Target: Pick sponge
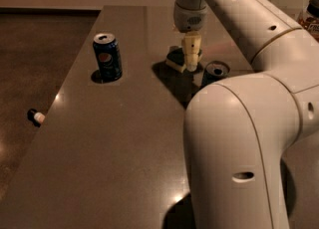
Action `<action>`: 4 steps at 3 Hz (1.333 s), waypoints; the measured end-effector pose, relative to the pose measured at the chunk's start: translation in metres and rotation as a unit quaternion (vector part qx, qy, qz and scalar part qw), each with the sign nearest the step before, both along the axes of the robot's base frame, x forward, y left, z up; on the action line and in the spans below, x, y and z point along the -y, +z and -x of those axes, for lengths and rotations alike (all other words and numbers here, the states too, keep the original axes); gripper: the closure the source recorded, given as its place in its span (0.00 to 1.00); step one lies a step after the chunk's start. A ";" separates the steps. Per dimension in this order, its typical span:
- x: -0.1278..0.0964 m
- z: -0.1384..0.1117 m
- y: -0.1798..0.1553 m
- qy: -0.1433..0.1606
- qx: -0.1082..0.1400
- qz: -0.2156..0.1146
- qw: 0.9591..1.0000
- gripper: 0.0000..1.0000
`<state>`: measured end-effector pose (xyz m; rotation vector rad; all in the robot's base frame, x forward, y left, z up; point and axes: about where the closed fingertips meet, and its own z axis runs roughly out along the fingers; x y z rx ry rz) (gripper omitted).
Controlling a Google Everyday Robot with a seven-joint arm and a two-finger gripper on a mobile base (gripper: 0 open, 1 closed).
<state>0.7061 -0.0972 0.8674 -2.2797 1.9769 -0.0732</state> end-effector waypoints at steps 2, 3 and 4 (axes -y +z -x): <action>0.012 -0.009 -0.020 0.023 -0.014 0.032 0.999 0.33; 0.013 -0.008 -0.018 0.023 -0.015 0.028 0.999 0.56; 0.000 -0.008 0.009 0.027 0.004 -0.004 1.000 0.87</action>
Offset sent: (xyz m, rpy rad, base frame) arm -0.0307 -0.0353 -0.0151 -0.1575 0.2153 0.0613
